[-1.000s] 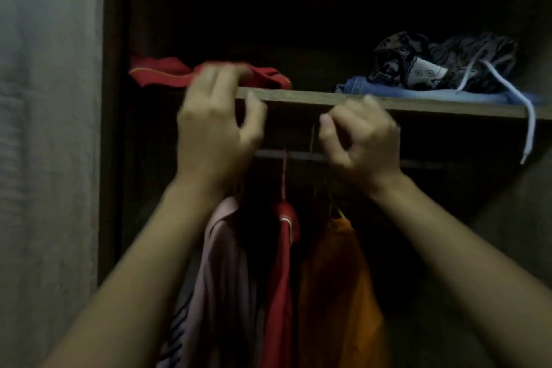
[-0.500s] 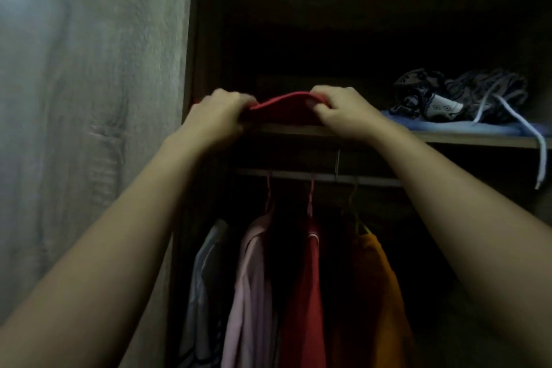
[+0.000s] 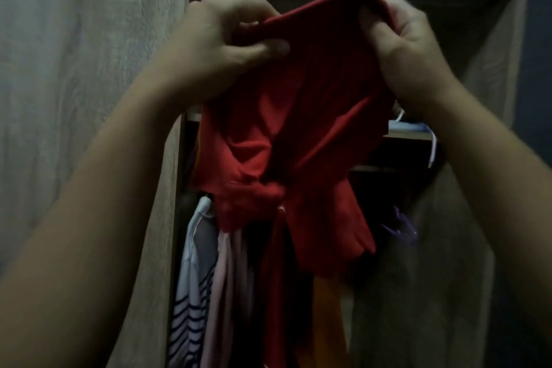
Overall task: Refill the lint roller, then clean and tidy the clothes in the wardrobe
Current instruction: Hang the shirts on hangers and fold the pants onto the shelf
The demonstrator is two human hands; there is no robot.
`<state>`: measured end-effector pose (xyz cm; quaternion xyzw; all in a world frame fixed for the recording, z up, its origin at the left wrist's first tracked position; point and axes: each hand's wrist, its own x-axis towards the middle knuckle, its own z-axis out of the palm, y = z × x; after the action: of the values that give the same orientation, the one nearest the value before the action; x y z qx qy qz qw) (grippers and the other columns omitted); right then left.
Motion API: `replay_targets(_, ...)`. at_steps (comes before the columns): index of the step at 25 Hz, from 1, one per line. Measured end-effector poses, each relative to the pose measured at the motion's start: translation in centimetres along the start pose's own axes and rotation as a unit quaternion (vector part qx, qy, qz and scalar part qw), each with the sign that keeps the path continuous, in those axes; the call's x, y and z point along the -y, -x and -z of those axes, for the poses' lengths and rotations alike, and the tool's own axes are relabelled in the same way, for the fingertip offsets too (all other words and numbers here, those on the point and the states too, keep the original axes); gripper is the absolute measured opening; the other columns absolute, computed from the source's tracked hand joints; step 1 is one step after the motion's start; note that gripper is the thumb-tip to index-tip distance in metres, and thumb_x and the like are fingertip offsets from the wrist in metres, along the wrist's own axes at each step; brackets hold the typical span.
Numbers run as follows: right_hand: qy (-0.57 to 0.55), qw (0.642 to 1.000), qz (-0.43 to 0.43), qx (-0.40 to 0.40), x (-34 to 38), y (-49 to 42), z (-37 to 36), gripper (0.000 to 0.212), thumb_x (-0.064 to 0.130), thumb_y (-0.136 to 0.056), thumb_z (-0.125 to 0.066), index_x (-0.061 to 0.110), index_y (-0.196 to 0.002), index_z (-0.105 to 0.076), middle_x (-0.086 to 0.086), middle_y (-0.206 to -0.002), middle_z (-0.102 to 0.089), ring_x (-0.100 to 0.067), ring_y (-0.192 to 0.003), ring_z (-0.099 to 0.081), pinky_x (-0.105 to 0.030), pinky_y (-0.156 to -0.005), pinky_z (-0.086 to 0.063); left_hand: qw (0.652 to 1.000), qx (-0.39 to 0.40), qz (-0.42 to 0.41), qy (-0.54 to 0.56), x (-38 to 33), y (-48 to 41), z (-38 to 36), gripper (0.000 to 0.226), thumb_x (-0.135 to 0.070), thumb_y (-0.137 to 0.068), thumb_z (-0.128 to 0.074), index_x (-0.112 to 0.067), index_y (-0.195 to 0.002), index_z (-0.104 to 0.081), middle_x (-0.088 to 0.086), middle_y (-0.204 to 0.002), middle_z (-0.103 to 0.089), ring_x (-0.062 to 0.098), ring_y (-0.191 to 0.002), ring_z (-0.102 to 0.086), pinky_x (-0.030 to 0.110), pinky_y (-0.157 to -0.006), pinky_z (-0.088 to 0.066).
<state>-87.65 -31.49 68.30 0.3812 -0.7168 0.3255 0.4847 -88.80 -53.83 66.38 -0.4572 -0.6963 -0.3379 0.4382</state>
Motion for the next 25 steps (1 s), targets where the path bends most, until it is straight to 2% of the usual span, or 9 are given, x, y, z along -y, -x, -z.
replay_targets(5, 0.105, 0.987, -0.1, 0.064, -1.3, 2.5, 2.1, 0.031, 0.041, -0.083, -0.05, 0.016, -0.095, -0.063, -0.008, -0.09, -0.066, -0.016, -0.084, -0.059, -0.04, -0.08, -0.048, 0.995, 0.08, 0.045, -0.045, -0.7, 1.0, -1.7, 0.016, -0.032, -0.081, -0.069, -0.024, -0.095, -0.069, 0.0, -0.091, -0.071, 0.013, -0.086, -0.067, 0.038, -0.08, -0.056)
replay_targets(8, 0.193, 0.963, -0.117, 0.149, -3.1, 6.7, 4.0, 0.013, 0.021, -0.091, -0.054, 0.016, -0.102, -0.059, -0.004, -0.091, -0.062, -0.015, -0.085, -0.057, -0.031, -0.079, -0.043, 0.989, 0.107, 0.067, -0.075, -1.0, 2.4, -4.4, 0.009, -0.027, -0.085, -0.067, -0.025, -0.093, -0.069, -0.005, -0.087, -0.069, 0.005, -0.082, -0.063, 0.017, -0.072, -0.046)
replay_targets(11, 0.181, 0.942, -0.157, 0.236, -2.9, 11.9, 6.2, 0.024, -0.001, -0.086, -0.053, 0.02, -0.097, -0.048, 0.004, -0.086, -0.059, -0.002, -0.073, -0.055, -0.02, -0.068, -0.042, 0.984, 0.122, 0.086, -0.096, -1.5, 3.9, -7.5, 0.015, -0.021, -0.085, -0.066, -0.018, -0.1, -0.071, -0.001, -0.091, -0.071, 0.007, -0.088, -0.063, 0.021, -0.075, -0.044)
replay_targets(13, 0.139, 0.929, -0.174, 0.295, -2.1, 15.3, 7.8, 0.035, -0.014, -0.076, -0.048, 0.019, -0.088, -0.046, -0.002, -0.095, -0.06, -0.006, -0.085, -0.06, -0.024, -0.073, -0.049, 0.979, 0.155, 0.099, -0.09, -1.9, 5.6, -9.6, 0.018, -0.016, -0.084, -0.067, -0.019, -0.102, -0.069, -0.002, -0.092, -0.069, 0.008, -0.088, -0.062, 0.022, -0.077, -0.044)
replay_targets(15, 0.15, 0.912, -0.144, 0.355, -1.6, 18.9, 9.0, 0.043, -0.016, -0.065, -0.046, 0.027, -0.07, -0.048, -0.006, -0.109, -0.059, -0.013, -0.099, -0.058, -0.029, -0.085, -0.048, 0.976, 0.161, 0.131, -0.065, -2.1, 7.9, -11.4, 0.018, -0.013, -0.084, -0.066, -0.023, -0.098, -0.061, -0.003, -0.089, -0.067, 0.005, -0.078, -0.059, 0.023, -0.073, -0.043)
replay_targets(17, 0.192, 0.883, -0.145, 0.404, -1.3, 22.0, 10.0, 0.044, -0.013, -0.064, -0.049, 0.03, -0.059, -0.058, 0.004, -0.116, -0.056, -0.005, -0.102, -0.055, -0.02, -0.085, -0.044, 0.98, 0.139, 0.139, -0.044, -2.2, 10.3, -13.0, 0.023, -0.009, -0.085, -0.061, -0.028, -0.089, -0.05, -0.009, -0.084, -0.066, -0.001, -0.07, -0.055, 0.023, -0.069, -0.044)
replay_targets(20, 0.222, 0.879, -0.189, 0.378, -0.7, 24.4, 11.3, 0.042, -0.008, -0.071, -0.049, 0.024, -0.086, -0.072, 0.013, -0.103, -0.058, 0.008, -0.085, -0.055, -0.011, -0.075, -0.038, 0.982, 0.181, 0.018, -0.046, -2.1, 14.8, -15.7, 0.022, -0.007, -0.079, -0.043, -0.024, -0.078, -0.058, -0.009, -0.093, -0.069, 0.005, -0.084, -0.063, 0.017, -0.074, -0.043)
replay_targets(23, 0.255, 0.861, -0.232, 0.373, 0.4, 25.3, 12.1, 0.042, 0.003, -0.074, -0.055, 0.025, -0.108, -0.066, 0.008, -0.108, -0.063, 0.003, -0.081, -0.054, -0.012, -0.074, -0.041, 0.951, 0.288, 0.02, -0.111, -1.5, 18.9, -18.1, 0.04, -0.018, -0.081, -0.039, -0.017, -0.109, -0.068, 0.011, -0.115, -0.063, 0.026, -0.097, -0.066, 0.018, -0.082, -0.041)
replay_targets(25, 0.263, 0.846, -0.264, 0.382, 0.8, 26.0, 12.7, 0.042, 0.007, -0.073, -0.058, 0.026, -0.11, -0.064, 0.005, -0.099, -0.065, -0.006, -0.072, -0.058, -0.014, -0.063, -0.044, 0.9, 0.408, 0.082, -0.127, -1.6, 20.2, -18.7, 0.066, -0.004, -0.077, -0.046, -0.039, -0.133, -0.045, 0.004, -0.135, -0.047, 0.021, -0.118, -0.053, 0.023, -0.095, -0.042)
